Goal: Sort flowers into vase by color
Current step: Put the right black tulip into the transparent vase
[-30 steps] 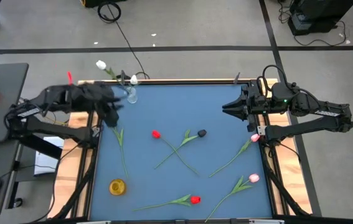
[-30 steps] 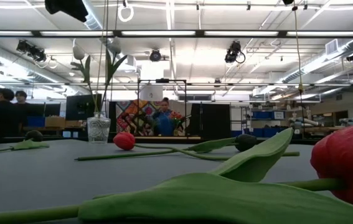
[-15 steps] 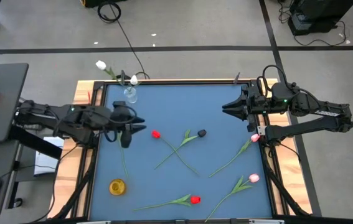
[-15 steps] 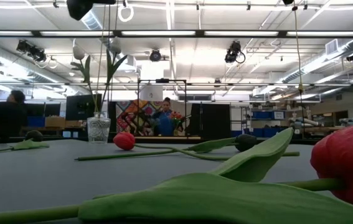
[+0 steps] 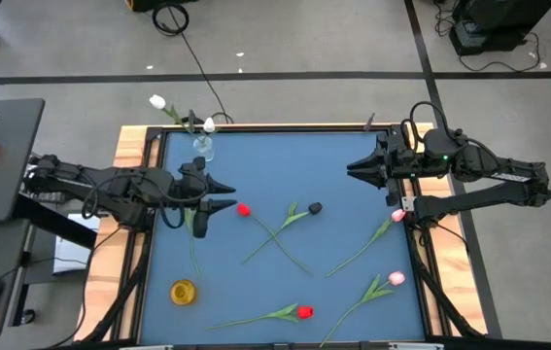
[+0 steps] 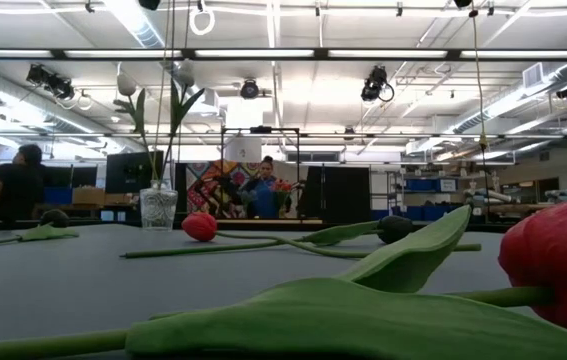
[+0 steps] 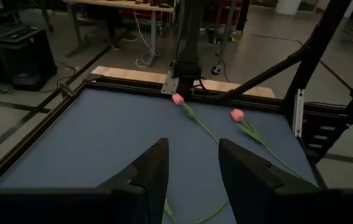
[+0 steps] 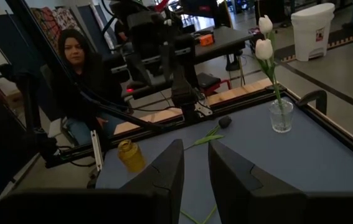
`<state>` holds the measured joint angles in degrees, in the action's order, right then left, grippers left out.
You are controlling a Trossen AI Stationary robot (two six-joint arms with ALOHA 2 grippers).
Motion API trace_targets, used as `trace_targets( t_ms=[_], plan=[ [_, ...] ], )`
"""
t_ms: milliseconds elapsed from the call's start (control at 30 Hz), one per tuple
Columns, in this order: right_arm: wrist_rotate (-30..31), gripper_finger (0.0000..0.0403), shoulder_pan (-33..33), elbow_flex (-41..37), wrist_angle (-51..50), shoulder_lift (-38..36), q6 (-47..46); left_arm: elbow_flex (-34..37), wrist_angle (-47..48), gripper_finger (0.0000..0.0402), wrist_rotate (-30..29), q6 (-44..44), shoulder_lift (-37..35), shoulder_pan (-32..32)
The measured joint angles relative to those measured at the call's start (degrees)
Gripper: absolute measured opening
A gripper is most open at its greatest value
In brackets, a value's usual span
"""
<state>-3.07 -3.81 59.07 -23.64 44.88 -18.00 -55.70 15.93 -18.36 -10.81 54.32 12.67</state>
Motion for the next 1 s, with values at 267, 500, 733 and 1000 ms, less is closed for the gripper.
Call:
trace_targets(
  t_ms=[267, 500, 733, 1000],
  plan=[
    [-0.02, 0.0084, 0.0, 0.0, 0.41, 0.0, -0.02, -0.08, -0.2, 0.0146, -0.39, -2.66, 1.18, -1.71],
    [-2.81, 0.0084, 0.0, 0.09, 6.49, 2.09, -16.71, -0.01, -0.2, 0.0146, -1.43, -7.17, 2.15, -1.44],
    [-1.67, 0.0084, 4.01, -1.48, 5.53, 11.44, -31.65, -0.03, -1.34, 0.0146, -1.47, -6.09, 3.74, -1.23],
    [3.72, 0.0084, 9.37, -1.66, -1.27, 22.0, -55.5, -0.02, -0.56, 0.0146, -1.45, -4.55, 3.8, -1.21]
  ],
)
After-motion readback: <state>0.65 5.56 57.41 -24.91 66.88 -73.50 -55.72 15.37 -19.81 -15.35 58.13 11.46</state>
